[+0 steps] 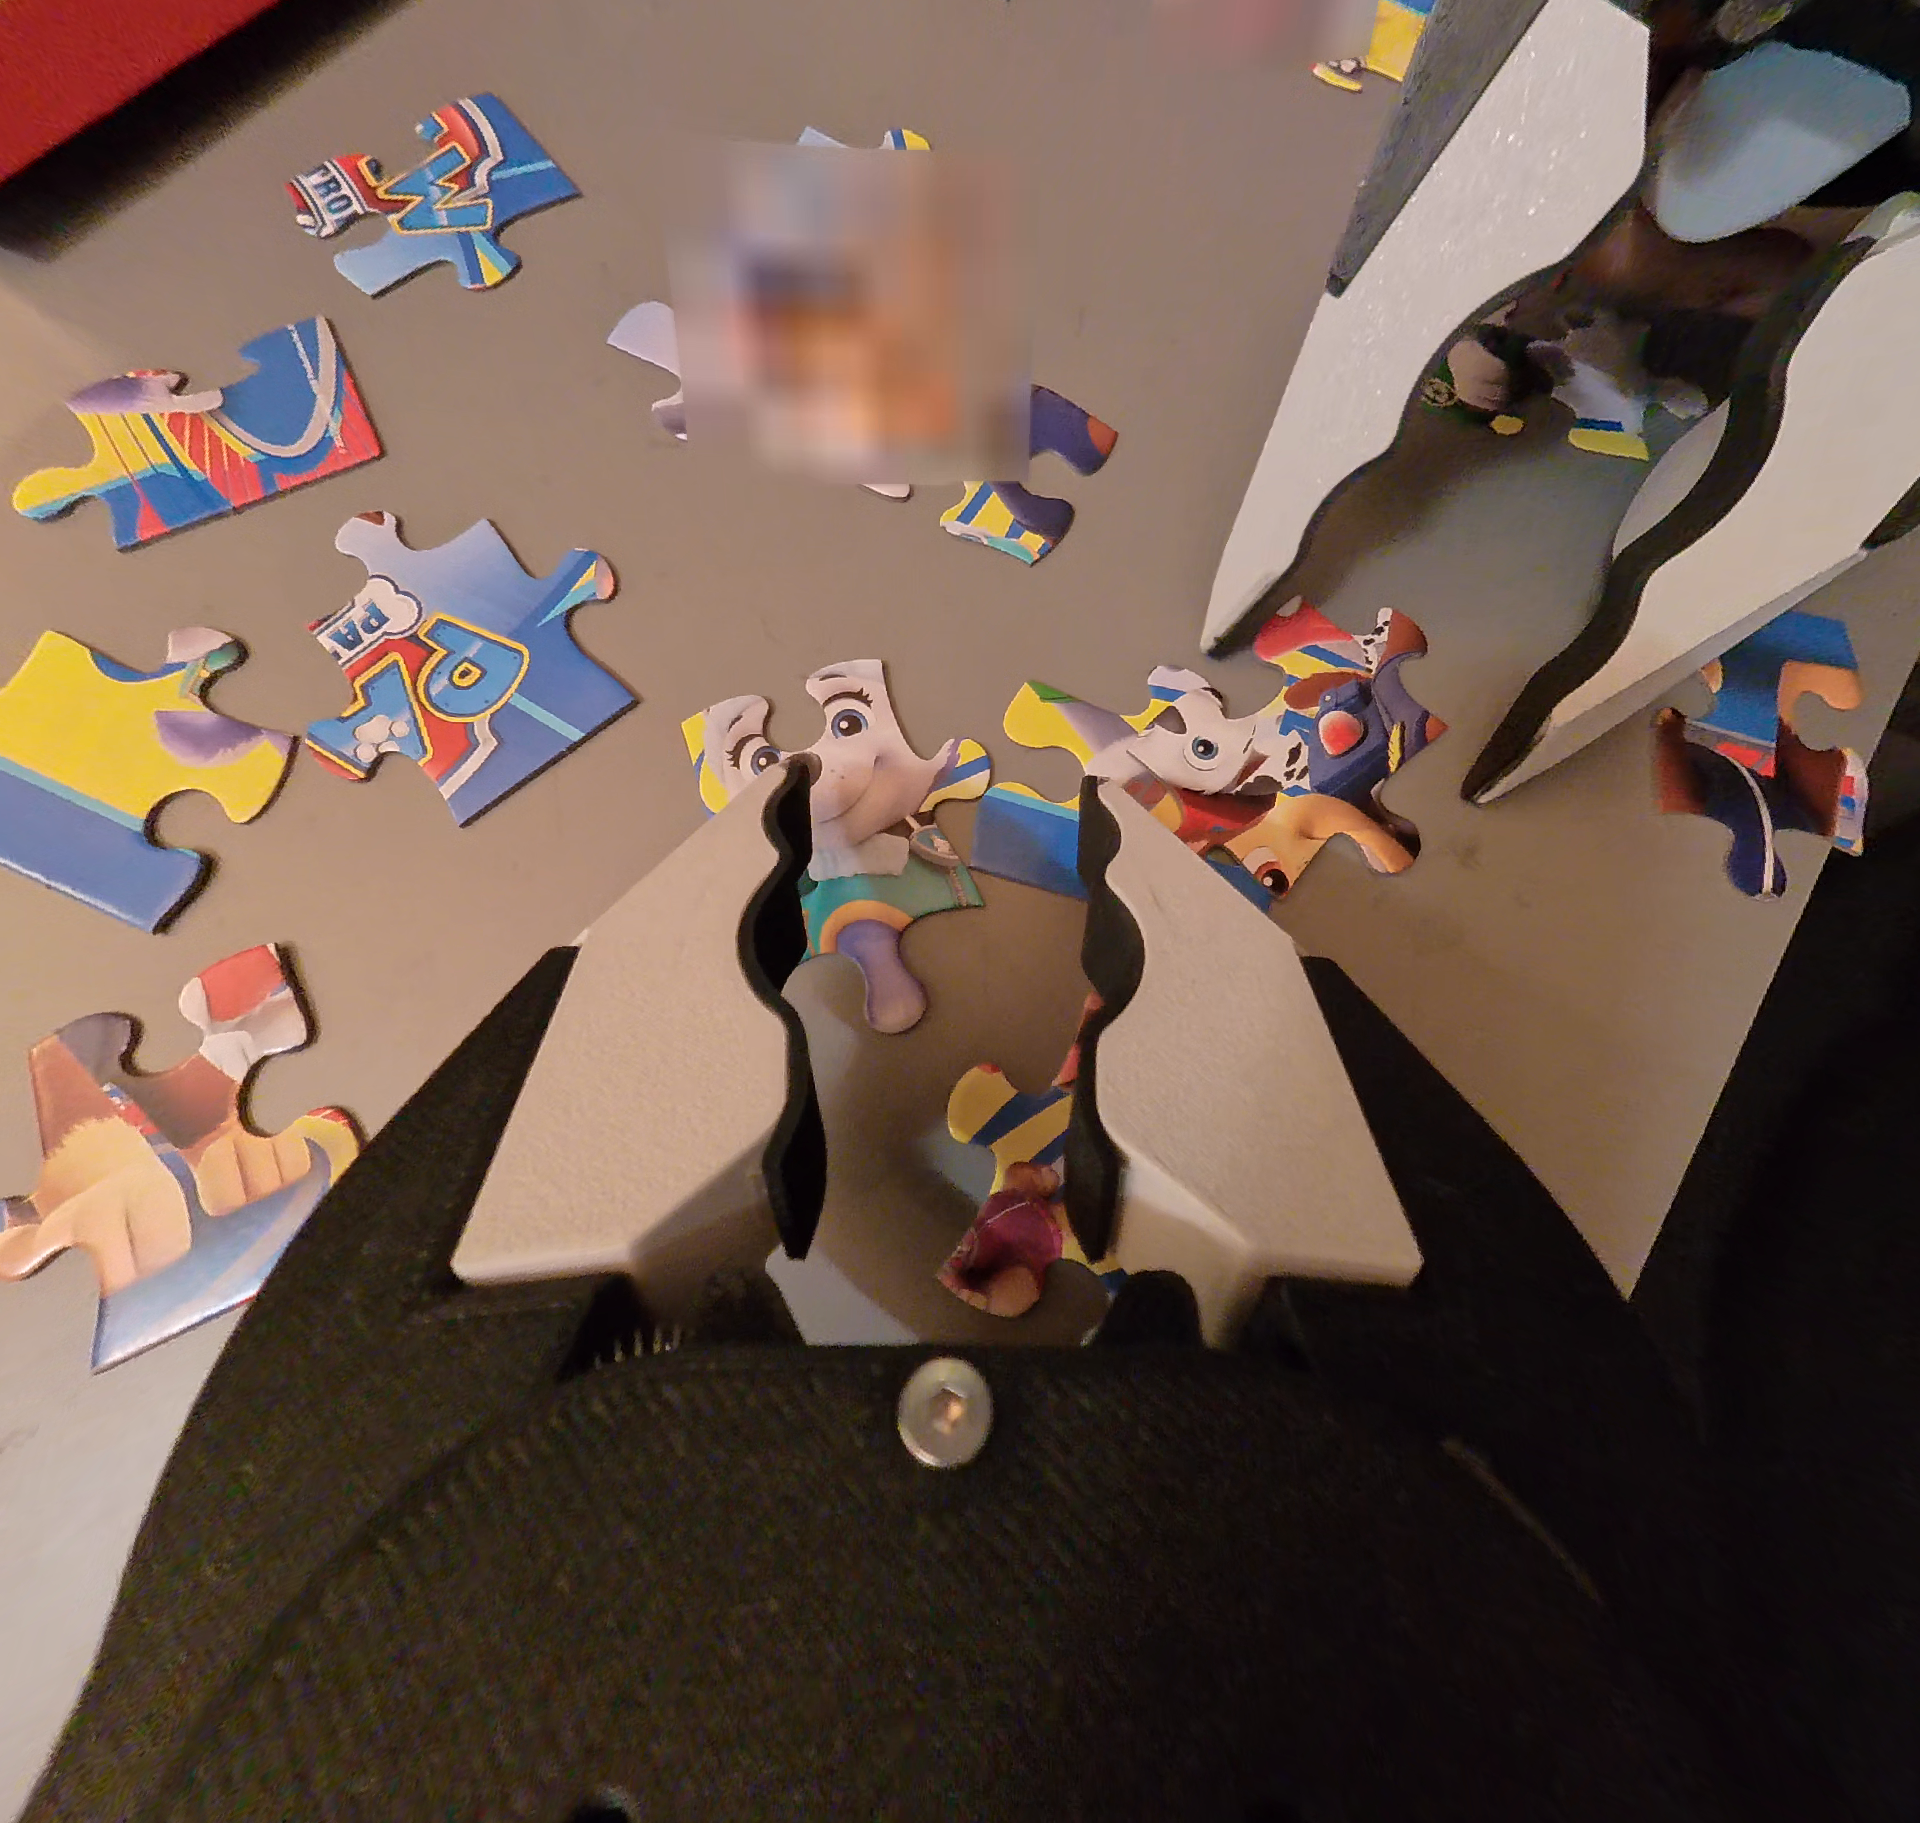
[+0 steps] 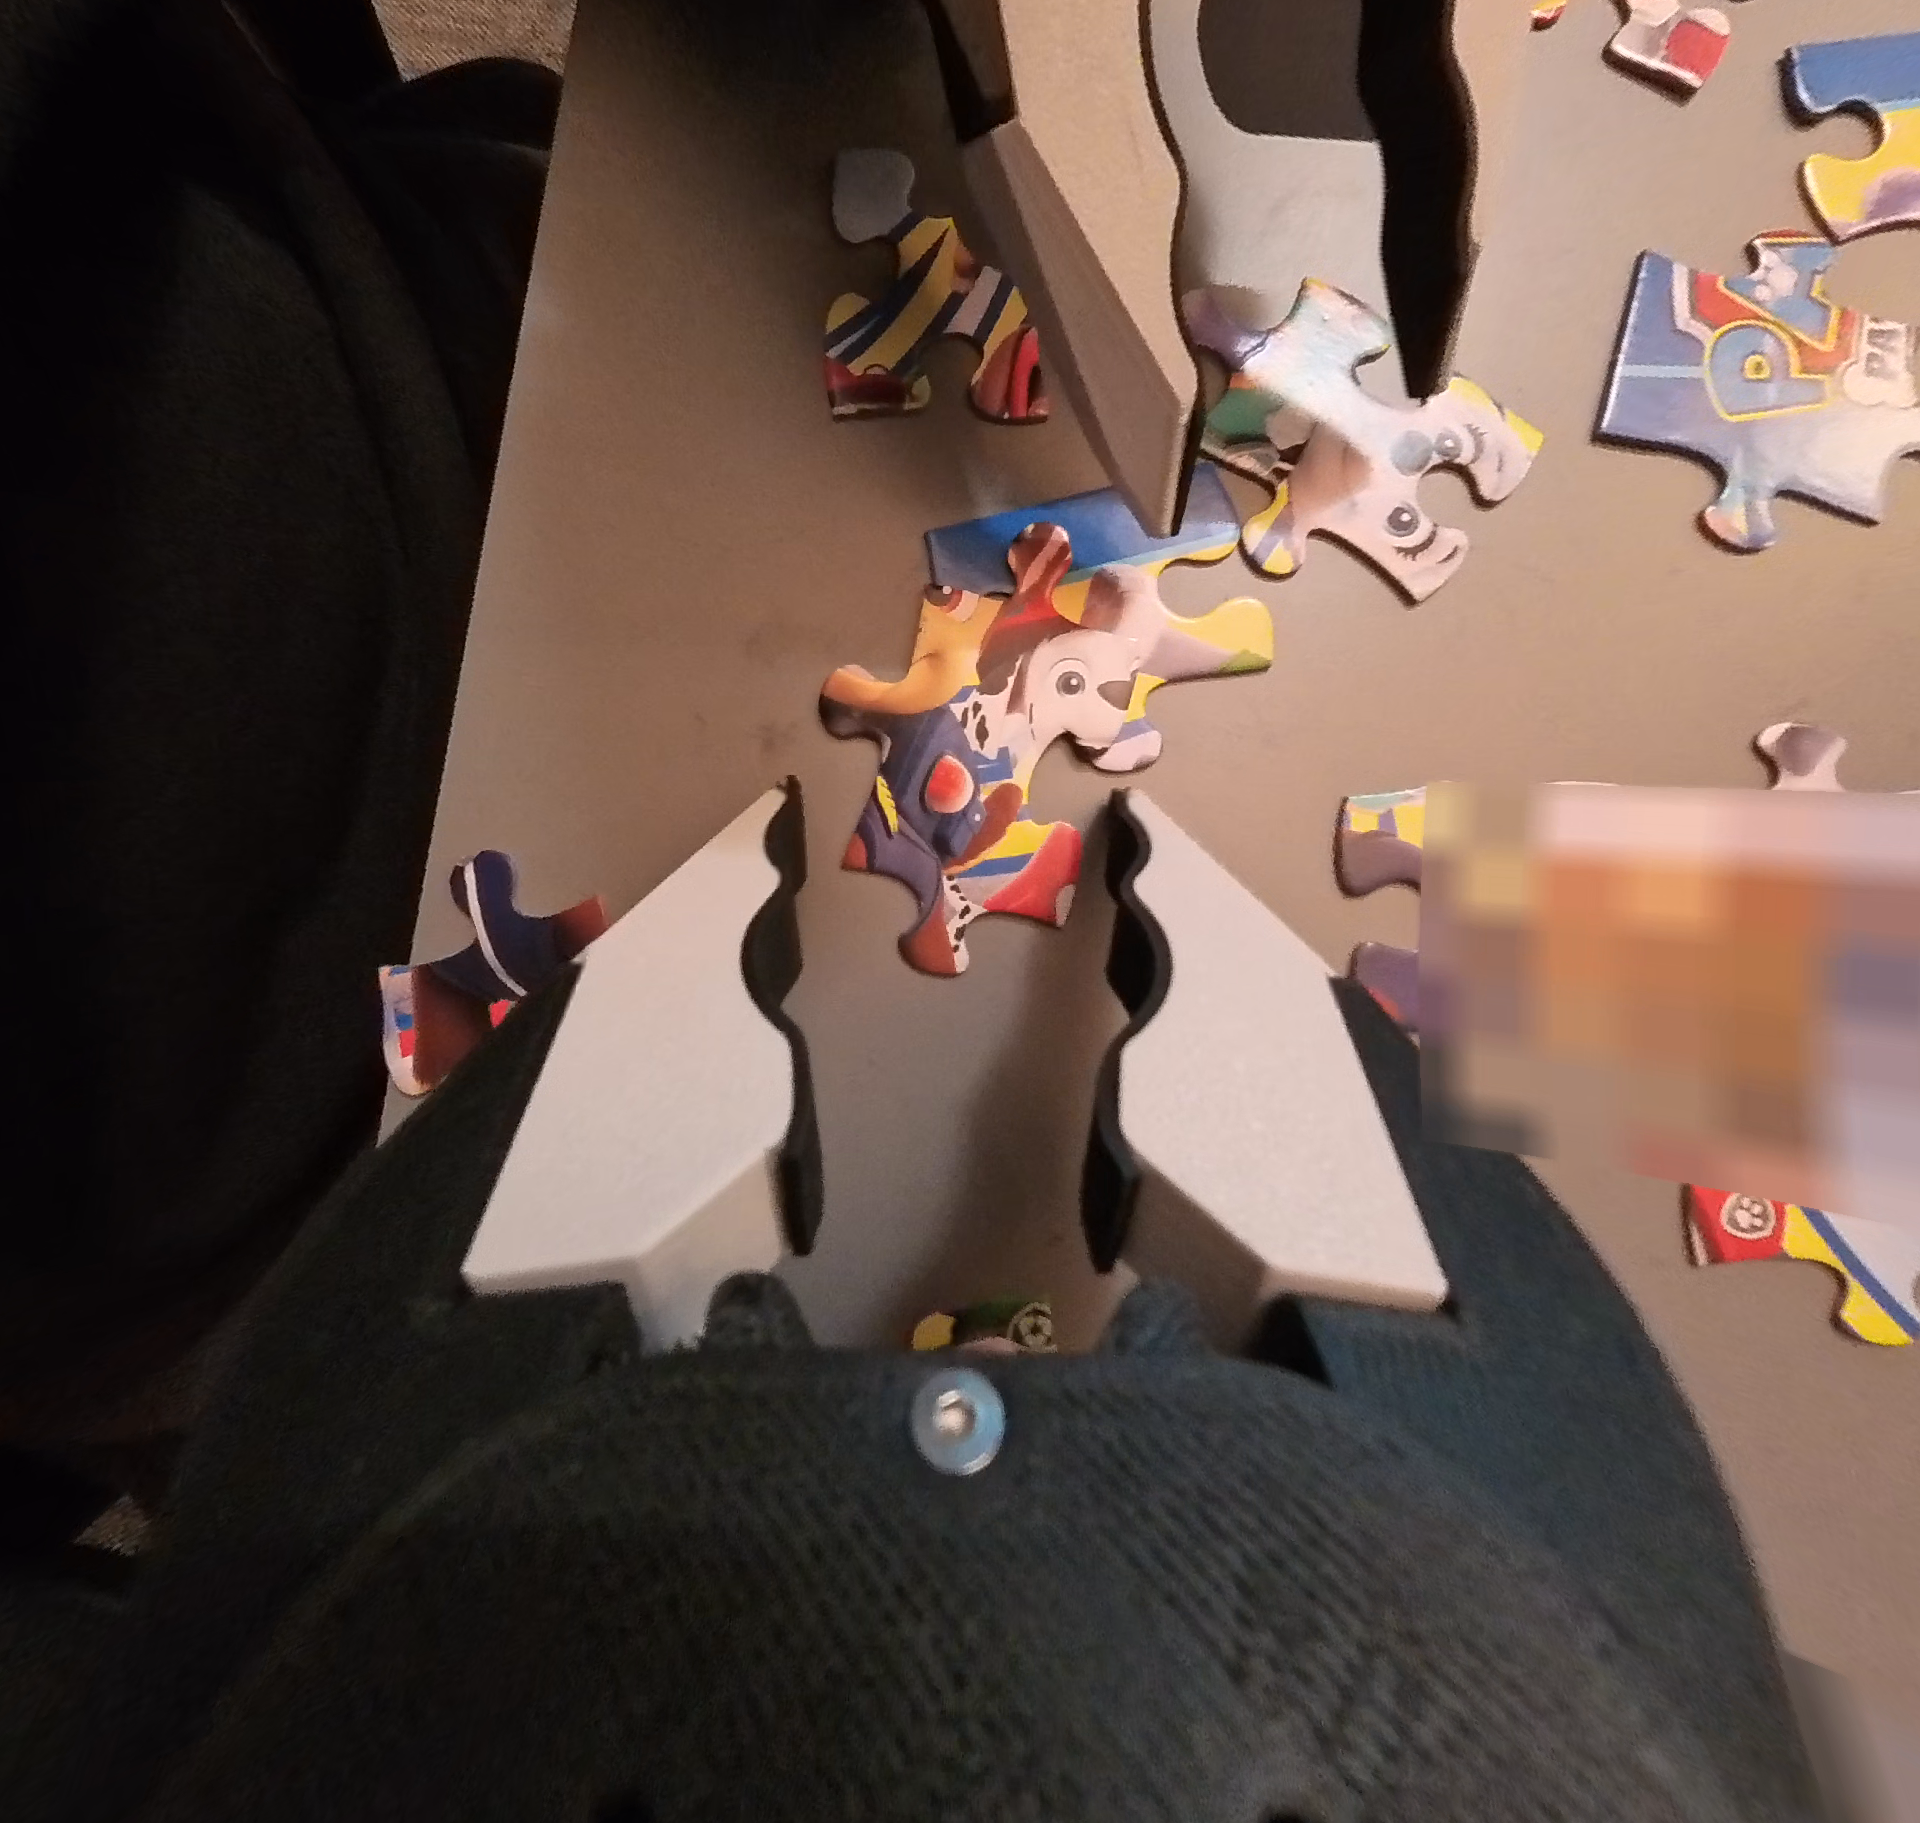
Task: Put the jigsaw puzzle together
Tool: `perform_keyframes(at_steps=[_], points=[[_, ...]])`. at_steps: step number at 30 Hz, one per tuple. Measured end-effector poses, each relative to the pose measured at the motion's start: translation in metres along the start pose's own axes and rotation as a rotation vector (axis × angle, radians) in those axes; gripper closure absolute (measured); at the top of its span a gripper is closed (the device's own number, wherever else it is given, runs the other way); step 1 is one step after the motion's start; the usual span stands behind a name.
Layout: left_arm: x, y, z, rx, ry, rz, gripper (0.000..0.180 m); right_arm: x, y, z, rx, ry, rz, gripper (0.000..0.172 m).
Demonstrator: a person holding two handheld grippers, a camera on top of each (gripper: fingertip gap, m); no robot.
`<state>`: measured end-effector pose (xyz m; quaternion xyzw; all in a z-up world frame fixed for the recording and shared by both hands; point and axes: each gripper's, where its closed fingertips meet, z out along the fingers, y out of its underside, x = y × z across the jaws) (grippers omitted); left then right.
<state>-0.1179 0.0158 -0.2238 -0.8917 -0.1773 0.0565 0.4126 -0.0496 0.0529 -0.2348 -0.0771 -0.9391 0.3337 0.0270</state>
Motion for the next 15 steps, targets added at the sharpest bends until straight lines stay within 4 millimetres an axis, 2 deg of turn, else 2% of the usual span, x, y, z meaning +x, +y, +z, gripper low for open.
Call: perform_keyframes(at_steps=[1, 4, 10, 15], points=[[0.0, 0.0, 0.0, 0.001, -0.002, 0.002, 0.131, -0.001, 0.0, 0.0, 0.001, 0.0, 0.0, 0.117], [0.0, -0.001, -0.001, 0.004, -0.005, 0.005, 0.131, -0.003, -0.002, 0.0, 0.012, 0.006, 0.007, 0.142], [-0.001, -0.002, -0.004, 0.012, -0.013, 0.004, 0.131, -0.004, 0.002, -0.003, 0.036, 0.039, 0.049, 0.143], [-0.002, -0.003, -0.005, 0.02, -0.018, 0.004, 0.131, 0.0, 0.01, -0.013, 0.049, 0.088, 0.092, 0.143]])
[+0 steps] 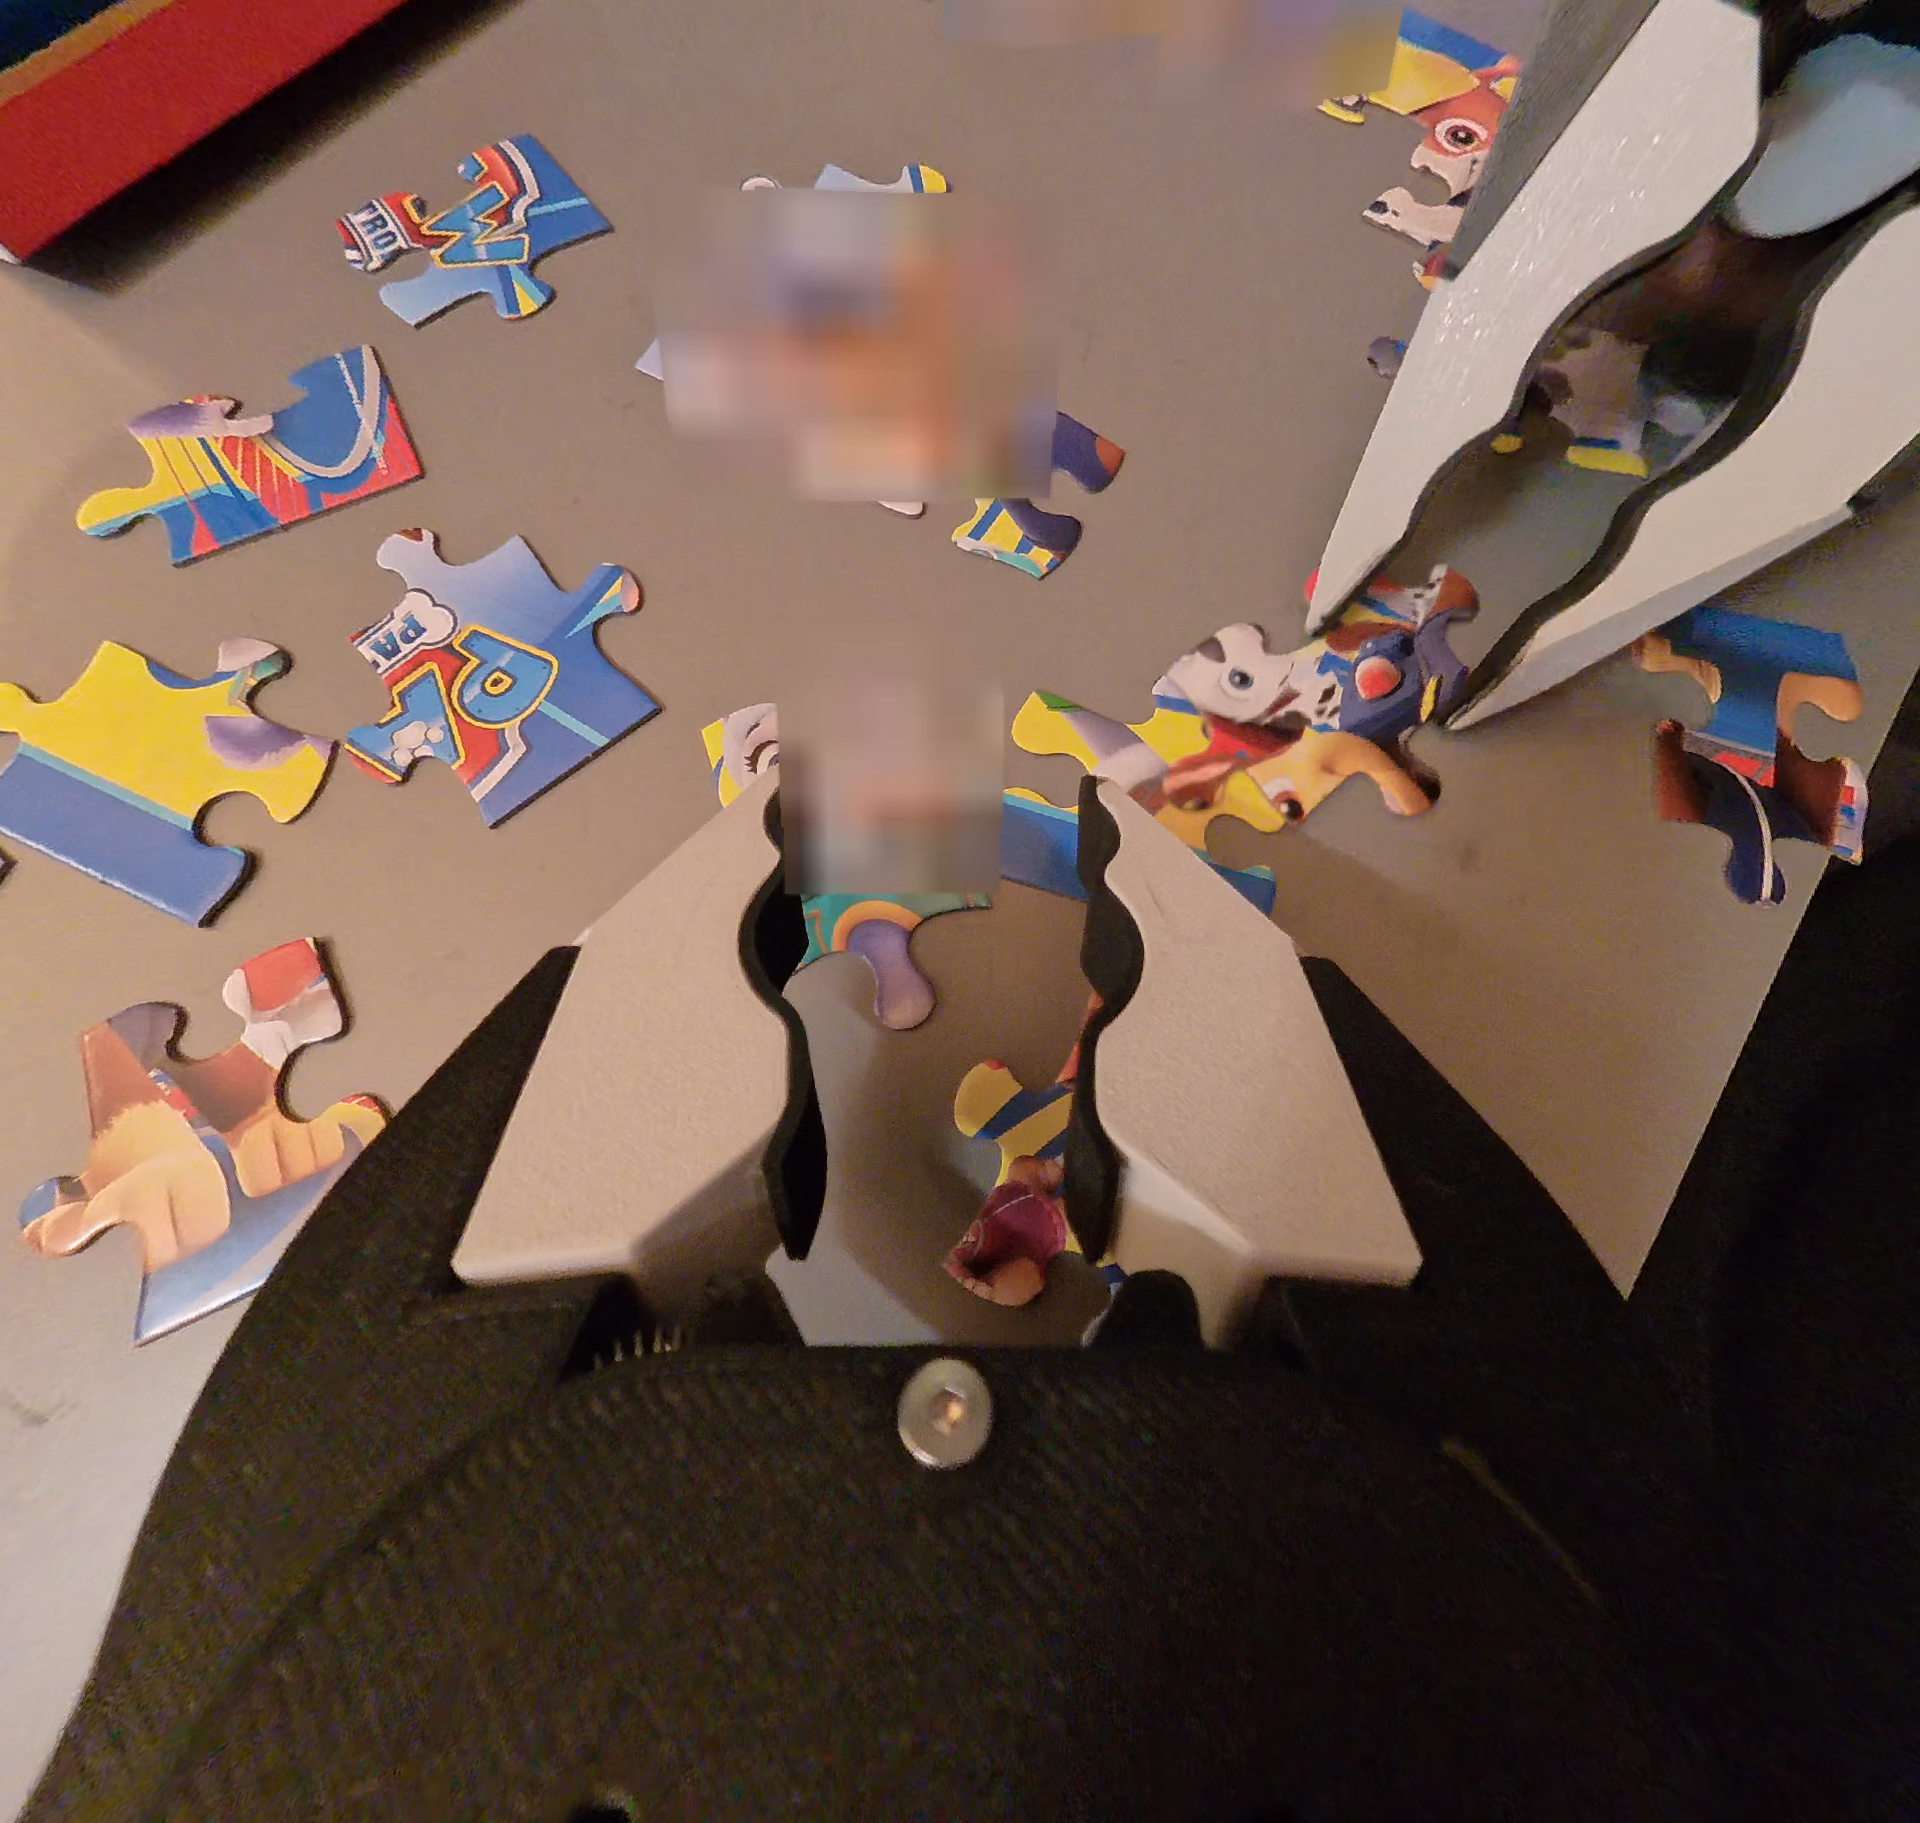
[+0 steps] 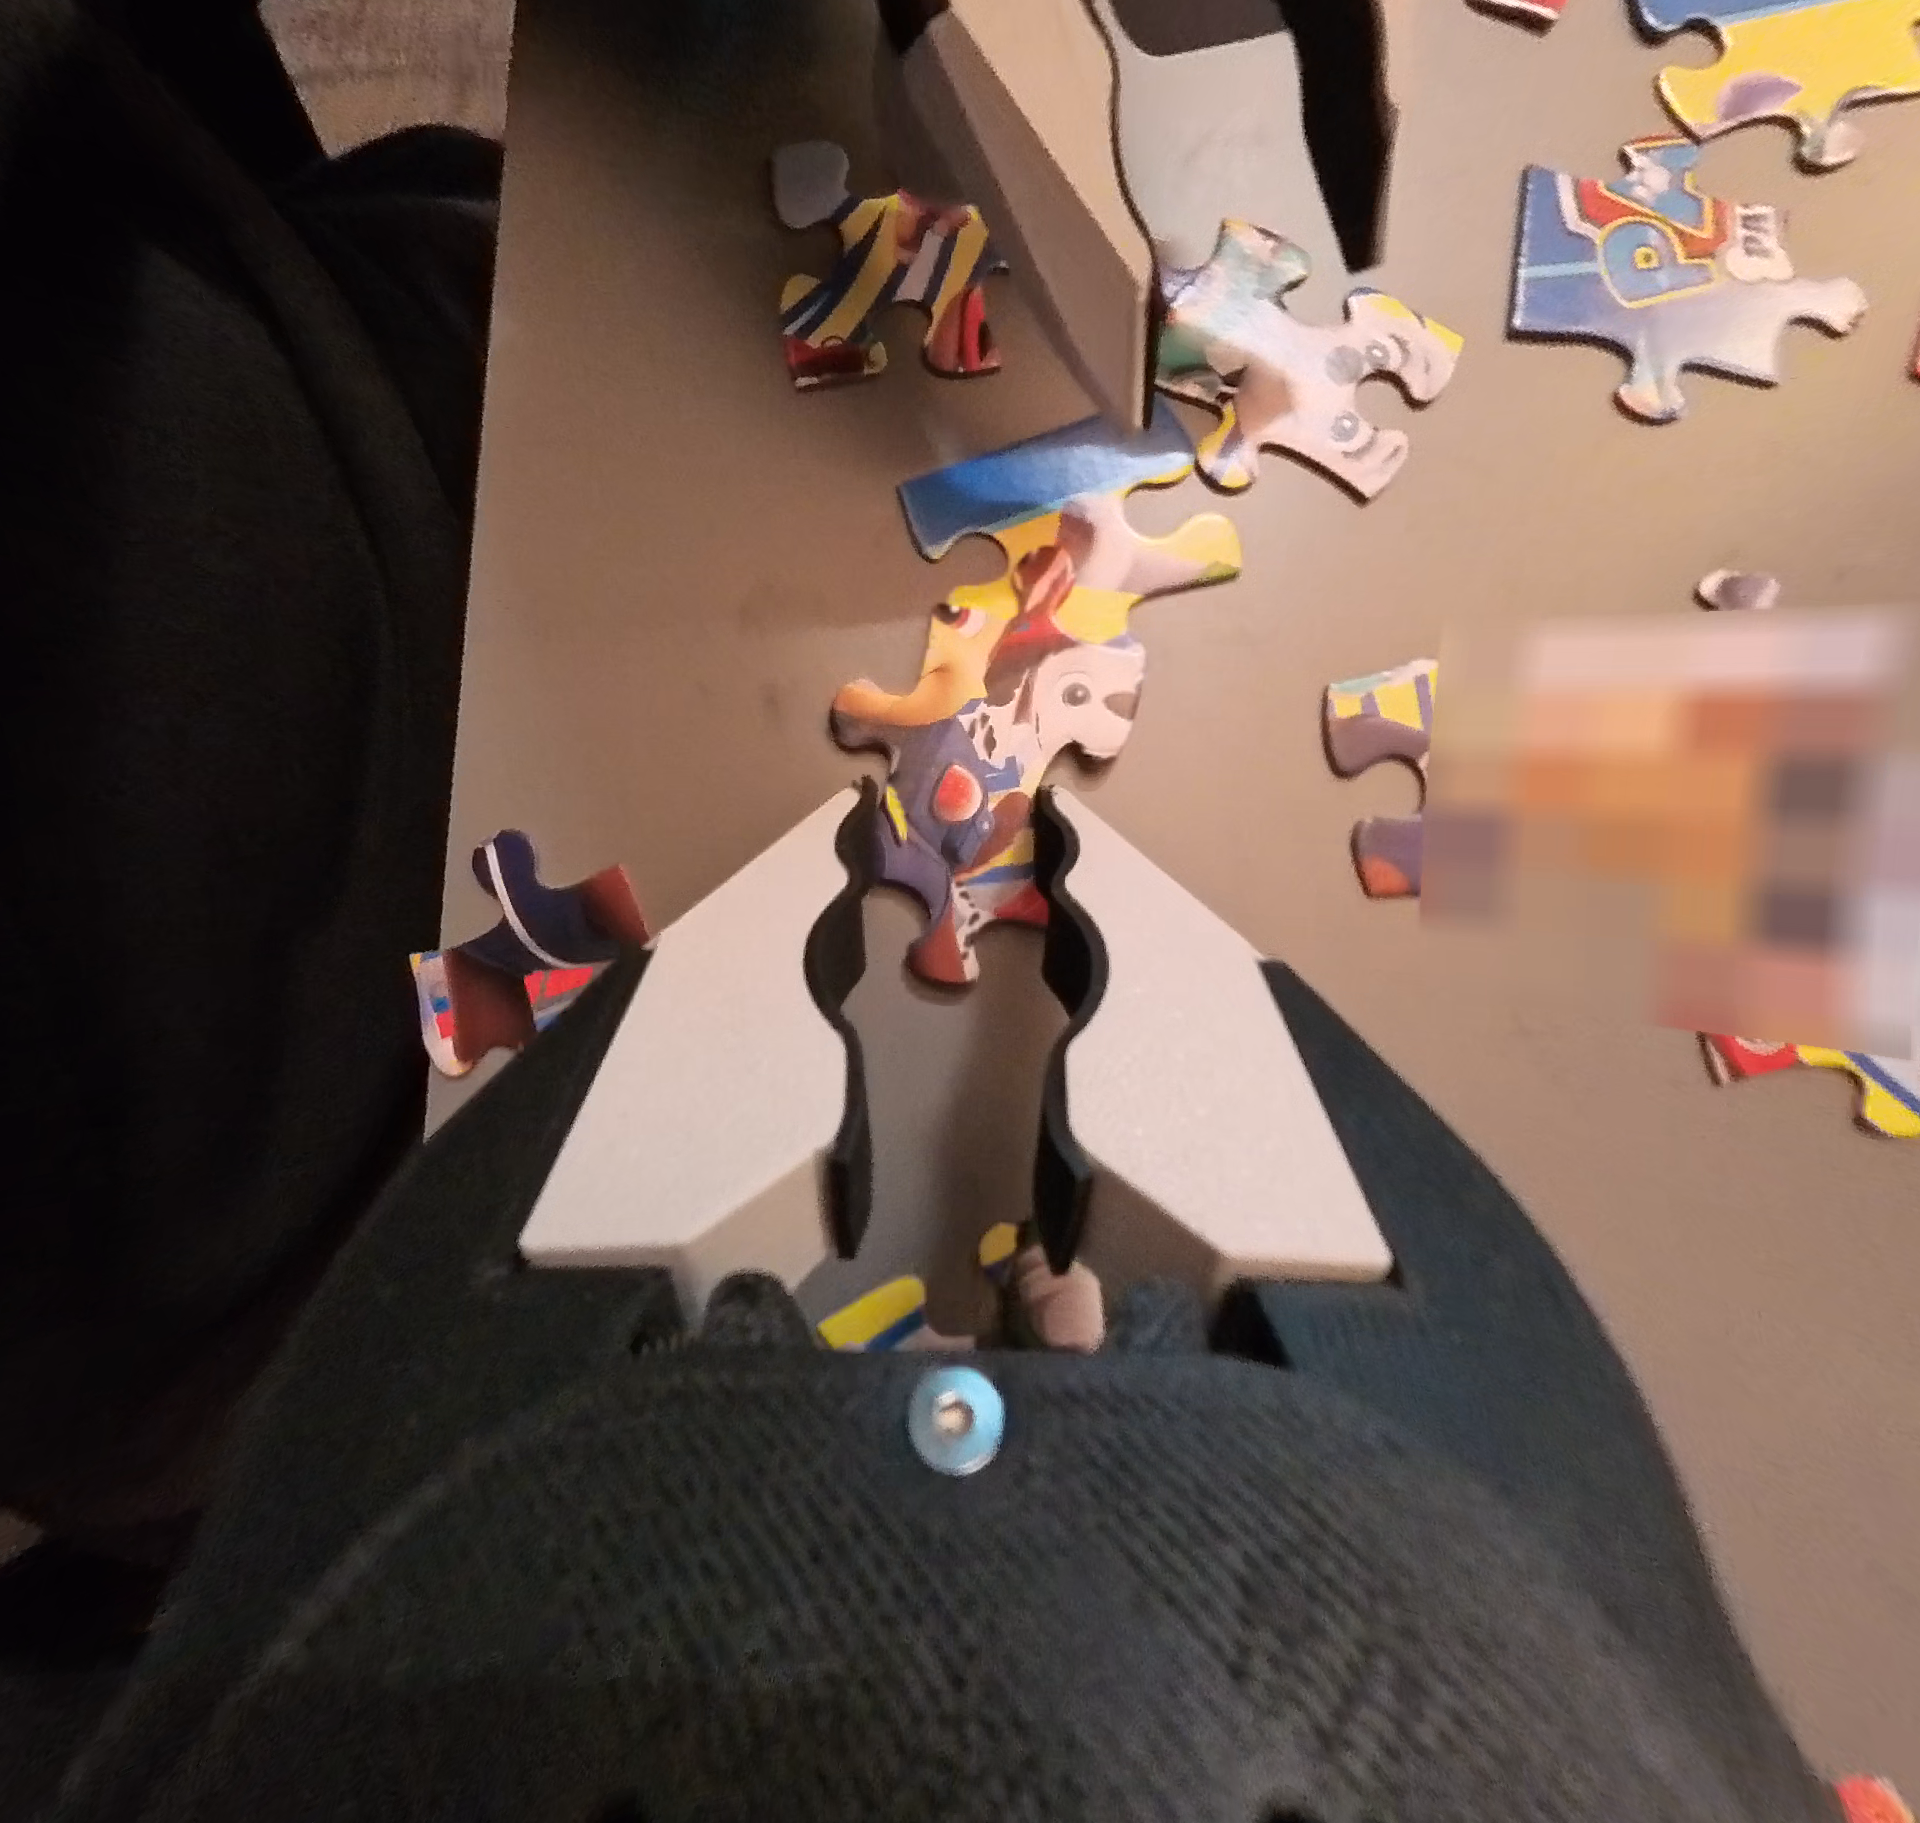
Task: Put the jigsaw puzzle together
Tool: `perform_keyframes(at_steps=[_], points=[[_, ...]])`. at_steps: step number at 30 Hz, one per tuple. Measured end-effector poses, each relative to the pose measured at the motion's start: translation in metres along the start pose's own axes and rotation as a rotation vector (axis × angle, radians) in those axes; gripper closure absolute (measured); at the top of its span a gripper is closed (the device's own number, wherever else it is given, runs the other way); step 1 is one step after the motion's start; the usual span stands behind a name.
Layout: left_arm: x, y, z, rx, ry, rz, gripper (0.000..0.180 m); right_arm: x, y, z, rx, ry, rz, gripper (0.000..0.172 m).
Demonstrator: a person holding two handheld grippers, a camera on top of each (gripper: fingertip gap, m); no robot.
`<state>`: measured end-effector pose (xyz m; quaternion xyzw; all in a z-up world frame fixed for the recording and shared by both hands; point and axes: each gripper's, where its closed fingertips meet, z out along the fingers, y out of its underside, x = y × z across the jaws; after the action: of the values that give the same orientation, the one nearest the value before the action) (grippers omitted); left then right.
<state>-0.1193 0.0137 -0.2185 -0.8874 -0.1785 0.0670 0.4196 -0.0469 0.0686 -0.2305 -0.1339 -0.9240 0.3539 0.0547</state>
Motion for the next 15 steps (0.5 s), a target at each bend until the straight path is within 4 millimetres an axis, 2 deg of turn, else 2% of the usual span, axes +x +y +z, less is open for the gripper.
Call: perform_keyframes(at_steps=[4, 7, 9, 11, 13, 15], points=[[0.001, -0.001, 0.001, 0.006, 0.006, -0.002, 0.131, 0.018, 0.004, -0.018, 0.064, 0.073, 0.113, 0.143], [0.006, -0.008, 0.005, 0.012, 0.034, 0.0, 0.131, 0.05, 0.009, -0.035, 0.113, 0.199, 0.266, 0.143], [0.01, -0.017, 0.009, 0.02, 0.062, 0.009, 0.131, 0.073, 0.009, -0.047, 0.18, 0.292, 0.392, 0.16], [0.013, -0.026, 0.017, 0.014, 0.088, 0.02, 0.131, 0.088, 0.009, -0.052, 0.233, 0.325, 0.509, 0.156], [0.014, -0.033, 0.027, -0.007, 0.107, 0.039, 0.131, 0.094, 0.013, -0.049, 0.24, 0.324, 0.571, 0.15], [0.013, -0.038, 0.037, -0.032, 0.113, 0.072, 0.131, 0.091, 0.008, -0.046, 0.264, 0.295, 0.556, 0.141]])
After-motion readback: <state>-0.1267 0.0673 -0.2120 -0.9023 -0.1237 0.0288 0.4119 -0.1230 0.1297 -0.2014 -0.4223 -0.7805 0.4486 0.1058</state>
